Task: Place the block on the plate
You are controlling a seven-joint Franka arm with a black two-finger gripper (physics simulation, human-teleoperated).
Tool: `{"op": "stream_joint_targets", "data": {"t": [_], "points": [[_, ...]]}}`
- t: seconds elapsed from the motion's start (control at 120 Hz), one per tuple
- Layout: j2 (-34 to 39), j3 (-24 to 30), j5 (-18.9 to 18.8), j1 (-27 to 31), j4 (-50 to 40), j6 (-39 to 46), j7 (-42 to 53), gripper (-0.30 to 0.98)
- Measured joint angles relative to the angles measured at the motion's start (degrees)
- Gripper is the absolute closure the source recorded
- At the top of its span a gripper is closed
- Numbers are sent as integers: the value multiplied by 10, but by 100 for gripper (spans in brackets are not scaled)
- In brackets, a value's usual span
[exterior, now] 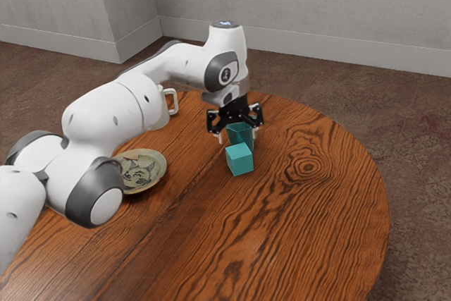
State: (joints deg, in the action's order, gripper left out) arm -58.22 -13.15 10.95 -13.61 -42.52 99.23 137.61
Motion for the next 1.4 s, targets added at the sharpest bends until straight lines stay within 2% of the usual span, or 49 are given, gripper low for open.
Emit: {"op": "stream_joint_targets", "data": {"t": [0.667,0.958,1.4], "points": [[-56,1,4,1,5,25,-18,0],[-55,5,5,-1,1,39,-29,29],[-33,1,7,-22,-27,49,-39,33]]}}
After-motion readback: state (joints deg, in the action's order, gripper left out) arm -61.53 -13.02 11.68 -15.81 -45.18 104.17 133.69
